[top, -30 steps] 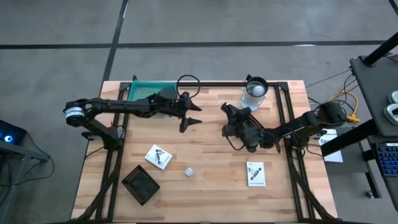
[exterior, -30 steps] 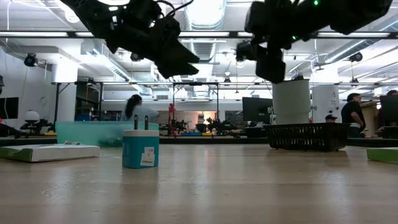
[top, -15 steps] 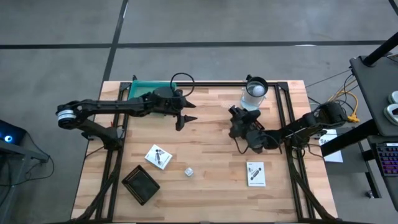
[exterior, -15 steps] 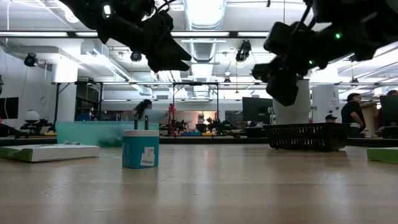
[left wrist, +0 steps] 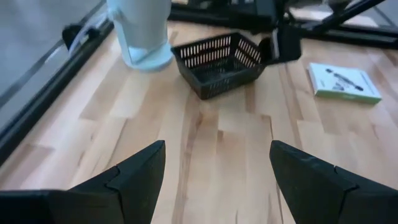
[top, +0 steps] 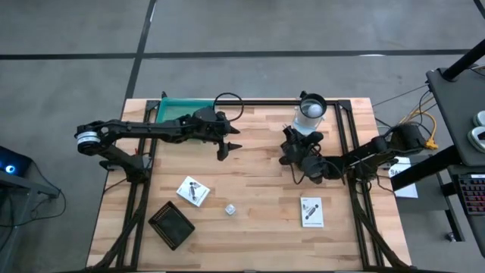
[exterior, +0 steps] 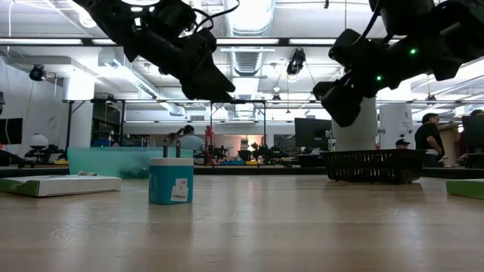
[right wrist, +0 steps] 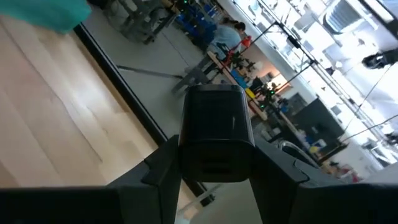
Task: Pick and place items into bin
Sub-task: Put the black charger adapter into the top black bin
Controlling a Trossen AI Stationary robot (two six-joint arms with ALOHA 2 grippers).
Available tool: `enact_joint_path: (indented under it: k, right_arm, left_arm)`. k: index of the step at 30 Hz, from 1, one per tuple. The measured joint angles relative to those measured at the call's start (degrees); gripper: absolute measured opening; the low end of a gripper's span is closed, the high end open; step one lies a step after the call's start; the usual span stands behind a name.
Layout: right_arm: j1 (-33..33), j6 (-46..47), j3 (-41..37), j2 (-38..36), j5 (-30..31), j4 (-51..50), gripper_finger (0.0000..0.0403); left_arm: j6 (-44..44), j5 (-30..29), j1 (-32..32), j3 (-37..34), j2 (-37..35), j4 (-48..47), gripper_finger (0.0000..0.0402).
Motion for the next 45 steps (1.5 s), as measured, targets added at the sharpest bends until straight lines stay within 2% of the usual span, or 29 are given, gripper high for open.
enact_joint_path:
  k: [4, 6, 8, 12, 14, 20, 24, 30, 35, 45]
  right_arm:
    - [0.1, 5.2, -0.1, -1.8, -0.3, -2.2, 0.0143]
    - [0.1, 8.3, -0.1, -3.3, -3.0, -5.1, 0.0143]
    - [0.1, 12.7, -0.1, -5.3, -10.5, -9.8, 0.0143]
    - [-0.7, 20.9, 0.2, -11.0, -30.3, -18.9, 0.0143]
    - [-1.1, 25.5, 0.3, -13.9, -35.6, -23.8, 0.0143]
    - [-1.2, 43.5, 0.3, -21.0, -35.7, -44.5, 0.0143]
    - [-1.2, 52.9, 0.3, -25.0, -35.7, -52.6, 0.0143]
    - [-1.3, 56.4, -1.4, -26.8, -35.4, -56.3, 0.0143]
    - [-1.4, 56.8, -2.1, -26.6, -31.0, -57.8, 0.0143]
    - [-1.3, 55.5, -2.1, -26.7, -30.9, -58.7, 0.0155]
  left_arm:
    - [0.0, -1.3, 0.0, 0.0, 0.0, 0.4, 0.0272]
    - [-0.1, -1.5, 0.0, 0.0, 0.0, 0.3, 0.0272]
    - [-0.1, -1.5, 0.0, 0.0, 0.0, 0.4, 0.0272]
    - [-0.1, -1.5, 0.0, 0.0, 0.0, 0.3, 0.0272]
    - [-0.1, -1.5, 0.0, 0.0, 0.0, 0.3, 0.0272]
    - [-0.1, -1.7, 0.0, 0.0, 0.0, 0.3, 0.0272]
    - [-0.1, -1.9, 0.0, 0.0, 0.0, 0.3, 0.0272]
    - [-0.1, -1.9, 0.0, 0.0, 0.0, 0.3, 0.0272]
    - [-0.1, -1.9, 0.0, -0.1, 0.0, 0.3, 0.0272]
    - [-0.1, -1.9, 0.0, -0.2, 0.0, 0.3, 0.0272]
